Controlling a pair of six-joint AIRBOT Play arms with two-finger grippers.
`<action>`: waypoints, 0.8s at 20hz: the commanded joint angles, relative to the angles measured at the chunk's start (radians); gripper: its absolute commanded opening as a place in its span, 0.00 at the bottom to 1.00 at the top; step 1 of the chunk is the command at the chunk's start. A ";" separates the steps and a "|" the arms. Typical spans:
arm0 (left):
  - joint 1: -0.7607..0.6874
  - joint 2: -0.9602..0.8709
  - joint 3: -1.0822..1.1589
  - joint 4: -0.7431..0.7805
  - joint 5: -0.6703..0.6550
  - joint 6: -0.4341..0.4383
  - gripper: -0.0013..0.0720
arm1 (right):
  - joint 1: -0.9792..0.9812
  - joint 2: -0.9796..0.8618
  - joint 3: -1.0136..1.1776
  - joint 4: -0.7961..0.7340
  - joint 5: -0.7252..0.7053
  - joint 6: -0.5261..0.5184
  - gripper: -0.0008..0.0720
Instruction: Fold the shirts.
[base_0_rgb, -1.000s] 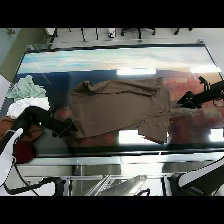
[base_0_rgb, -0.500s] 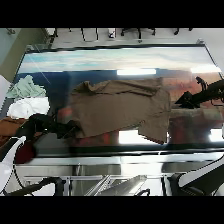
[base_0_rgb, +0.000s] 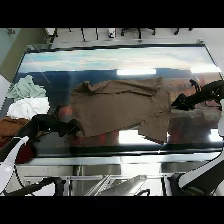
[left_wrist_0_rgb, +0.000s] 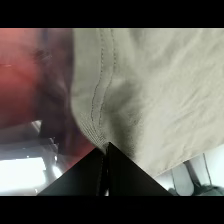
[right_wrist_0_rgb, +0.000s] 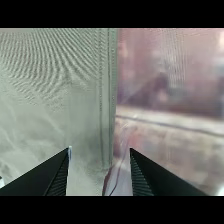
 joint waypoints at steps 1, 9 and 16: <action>-0.001 0.001 0.001 -0.009 0.003 0.013 0.03 | 0.016 -0.026 0.000 0.018 0.000 0.003 0.62; -0.001 0.001 0.001 -0.009 0.003 0.013 0.03 | 0.056 -0.109 0.000 0.221 0.004 -0.035 0.18; -0.001 0.204 0.125 -0.114 -0.023 0.073 0.03 | 0.054 0.111 0.004 0.341 -0.011 -0.085 0.04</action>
